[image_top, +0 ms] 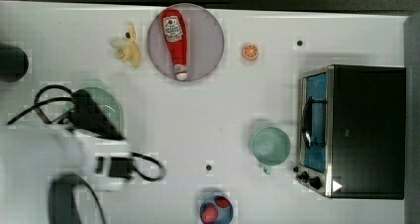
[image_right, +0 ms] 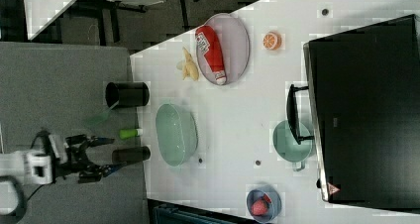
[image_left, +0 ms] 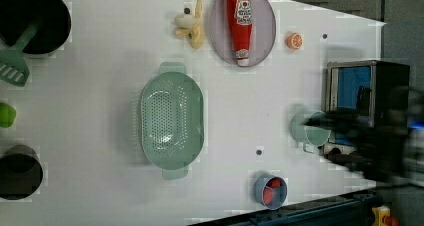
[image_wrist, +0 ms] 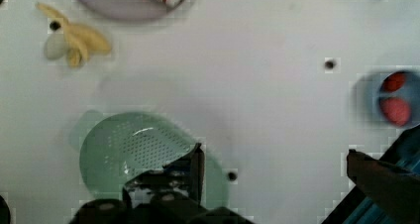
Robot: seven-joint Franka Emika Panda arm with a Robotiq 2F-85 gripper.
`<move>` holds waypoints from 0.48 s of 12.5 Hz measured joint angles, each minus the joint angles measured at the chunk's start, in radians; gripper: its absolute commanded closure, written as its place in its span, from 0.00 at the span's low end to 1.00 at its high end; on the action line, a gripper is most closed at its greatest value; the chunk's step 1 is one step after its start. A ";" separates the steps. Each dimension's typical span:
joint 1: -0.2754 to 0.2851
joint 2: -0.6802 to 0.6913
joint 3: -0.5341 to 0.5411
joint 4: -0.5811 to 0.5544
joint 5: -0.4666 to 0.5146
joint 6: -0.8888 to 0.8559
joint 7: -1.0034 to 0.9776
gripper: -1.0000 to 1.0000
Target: Drag strainer left to right.
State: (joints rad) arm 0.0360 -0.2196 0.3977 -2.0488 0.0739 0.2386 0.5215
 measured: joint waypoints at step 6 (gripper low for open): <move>0.042 0.319 0.221 -0.033 -0.055 0.316 0.513 0.00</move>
State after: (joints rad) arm 0.0784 0.0992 0.6187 -2.0820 0.0184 0.5547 1.0342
